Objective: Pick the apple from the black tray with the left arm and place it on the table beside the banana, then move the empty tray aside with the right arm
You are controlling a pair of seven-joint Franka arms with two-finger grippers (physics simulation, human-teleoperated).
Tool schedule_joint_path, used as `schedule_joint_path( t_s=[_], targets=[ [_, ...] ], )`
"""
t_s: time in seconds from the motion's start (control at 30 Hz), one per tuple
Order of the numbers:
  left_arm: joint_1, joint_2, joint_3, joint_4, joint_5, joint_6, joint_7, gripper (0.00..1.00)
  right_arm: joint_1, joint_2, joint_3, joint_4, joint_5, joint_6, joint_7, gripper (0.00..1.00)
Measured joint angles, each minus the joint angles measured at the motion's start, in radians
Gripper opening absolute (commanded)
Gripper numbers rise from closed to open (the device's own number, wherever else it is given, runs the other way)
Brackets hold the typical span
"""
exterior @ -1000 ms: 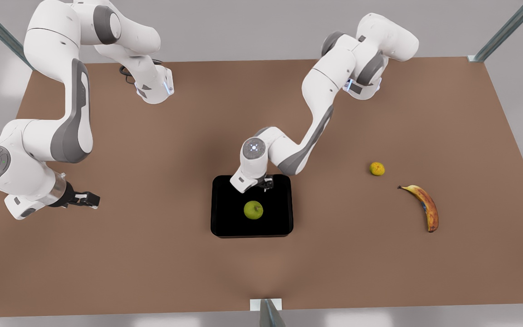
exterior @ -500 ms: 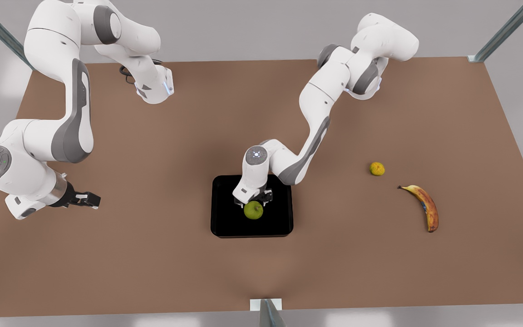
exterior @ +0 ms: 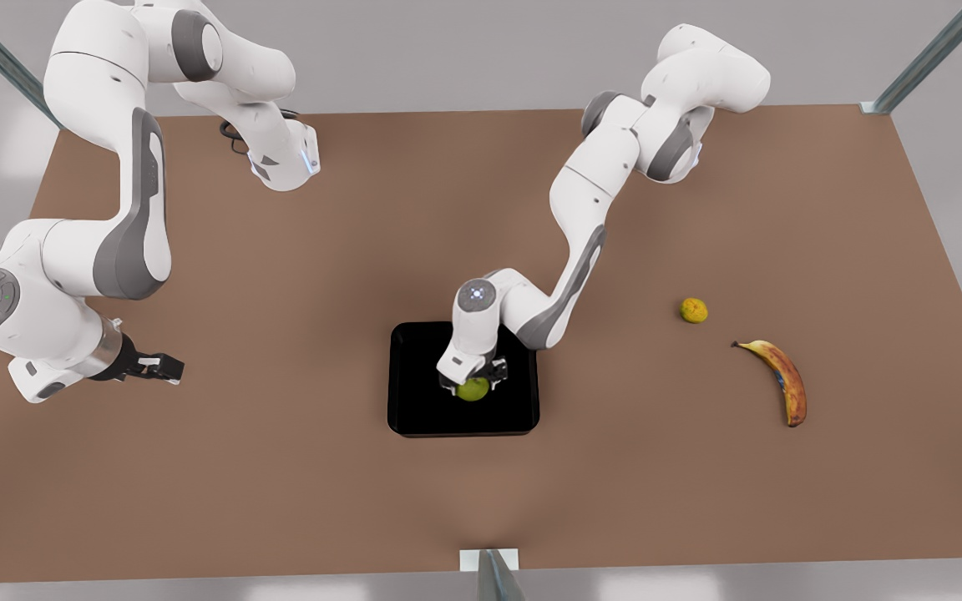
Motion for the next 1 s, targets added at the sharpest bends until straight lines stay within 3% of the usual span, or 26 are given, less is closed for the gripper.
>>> schedule_joint_path(
  t_s=[0.27, 0.33, 0.6, 0.83, 0.93, 1.0],
  targets=[
    [-0.016, 0.002, 0.001, -0.002, 0.0, 0.018, -0.023, 1.0, 0.0, 0.0, -0.001, 0.0, 0.0, 0.001, 0.002, 1.0],
    [-0.018, 0.004, 0.0, -0.004, 0.0, 0.018, -0.027, 0.87, 0.0, 0.0, -0.001, 0.0, 0.0, 0.001, 0.002, 1.0],
    [-0.01, -0.026, -0.023, -0.003, -0.004, -0.031, -0.037, 0.86, 0.0, 0.001, -0.001, 0.0, 0.0, 0.001, 0.003, 1.0],
    [0.106, -0.215, -0.097, 0.001, -0.111, -0.312, 0.039, 0.86, 0.009, -0.003, 0.01, 0.0, -0.001, -0.001, 0.005, 1.0],
    [0.22, -0.321, -0.099, 0.001, -0.177, -0.522, 0.128, 0.86, 0.116, -0.059, 0.09, -0.001, -0.004, -0.05, 0.037, 1.0],
    [0.35, -0.36, -0.097, 0.001, -0.195, -0.661, 0.212, 0.86, 0.146, -0.092, 0.198, -0.001, -0.012, -0.109, 0.066, 1.0]
  ],
)
